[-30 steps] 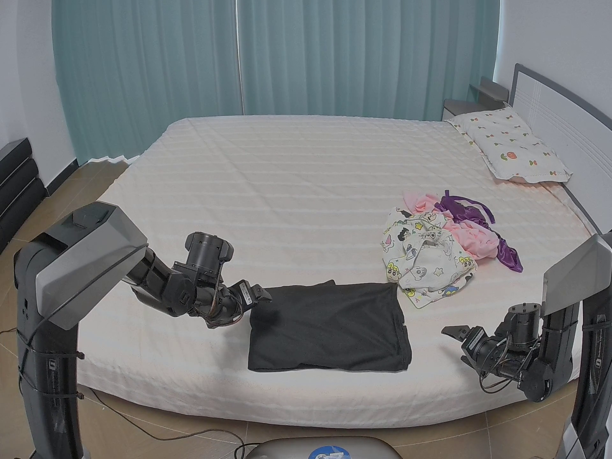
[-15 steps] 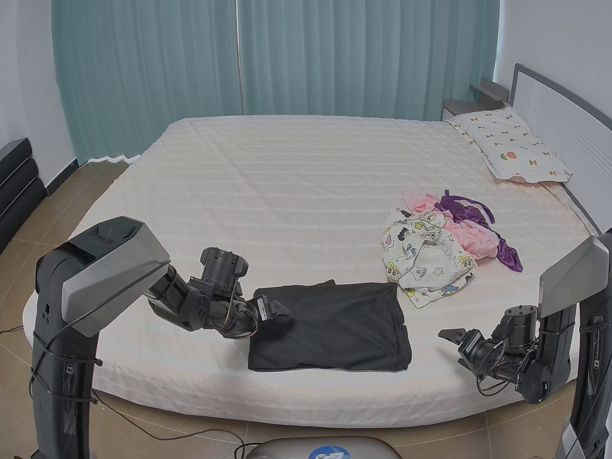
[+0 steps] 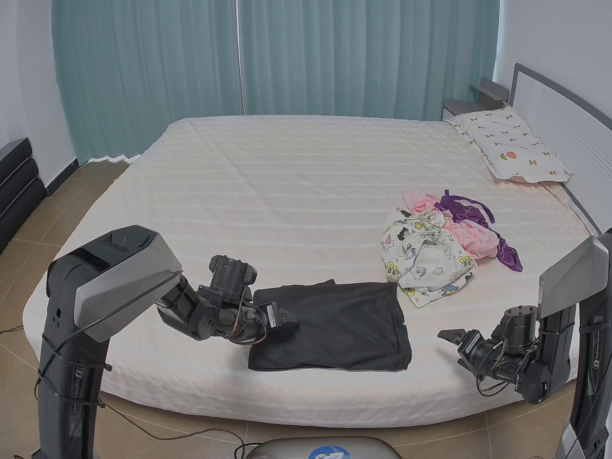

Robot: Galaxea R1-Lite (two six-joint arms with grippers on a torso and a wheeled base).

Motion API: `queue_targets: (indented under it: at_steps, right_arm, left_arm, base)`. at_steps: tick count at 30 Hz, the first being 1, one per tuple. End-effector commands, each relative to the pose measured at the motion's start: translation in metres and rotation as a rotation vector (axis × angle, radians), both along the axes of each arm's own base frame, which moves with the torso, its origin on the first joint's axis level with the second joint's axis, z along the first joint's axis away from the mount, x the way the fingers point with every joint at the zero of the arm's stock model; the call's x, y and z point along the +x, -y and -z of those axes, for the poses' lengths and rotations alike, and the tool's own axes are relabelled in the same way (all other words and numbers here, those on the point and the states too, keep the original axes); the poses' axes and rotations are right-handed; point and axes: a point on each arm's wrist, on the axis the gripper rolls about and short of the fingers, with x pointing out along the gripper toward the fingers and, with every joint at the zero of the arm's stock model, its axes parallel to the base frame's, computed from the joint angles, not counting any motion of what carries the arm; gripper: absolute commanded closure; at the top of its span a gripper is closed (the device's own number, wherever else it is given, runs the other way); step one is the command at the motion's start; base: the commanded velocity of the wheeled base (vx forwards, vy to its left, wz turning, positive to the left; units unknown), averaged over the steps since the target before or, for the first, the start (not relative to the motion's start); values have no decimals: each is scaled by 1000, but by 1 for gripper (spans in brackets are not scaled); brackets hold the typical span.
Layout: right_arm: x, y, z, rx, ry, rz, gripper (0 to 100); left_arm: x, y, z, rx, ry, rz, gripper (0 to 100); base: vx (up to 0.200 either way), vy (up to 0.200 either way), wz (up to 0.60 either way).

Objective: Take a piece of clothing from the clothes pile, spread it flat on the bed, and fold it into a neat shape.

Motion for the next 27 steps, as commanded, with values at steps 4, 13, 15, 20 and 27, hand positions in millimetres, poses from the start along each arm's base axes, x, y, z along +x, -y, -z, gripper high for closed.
queue_targets:
  at_steps: [4, 13, 15, 20, 27]
  right_arm:
    - [1, 0, -1, 4, 16, -2, 0]
    - [1, 0, -1, 4, 14, -2, 0]
    - [1, 0, -1, 5, 14, -3, 0]
    - [1, 0, 0, 3, 10, -2, 0]
    - [1, 0, 0, 3, 10, -2, 0]
  left_arm:
    - [2, -7, 2, 28, -2, -50, 100]
    - [1, -13, -6, 25, 9, -70, 100]
    - [1, -13, -6, 24, 6, -72, 100]
    - [1, -13, -7, 17, 3, -80, 100]
    - [1, -15, -10, 7, 0, -94, 100]
  base:
    - [0, 0, 0]
    - [0, 0, 0]
    - [0, 0, 0]
    - [0, 0, 0]
    - [0, 86, 0]
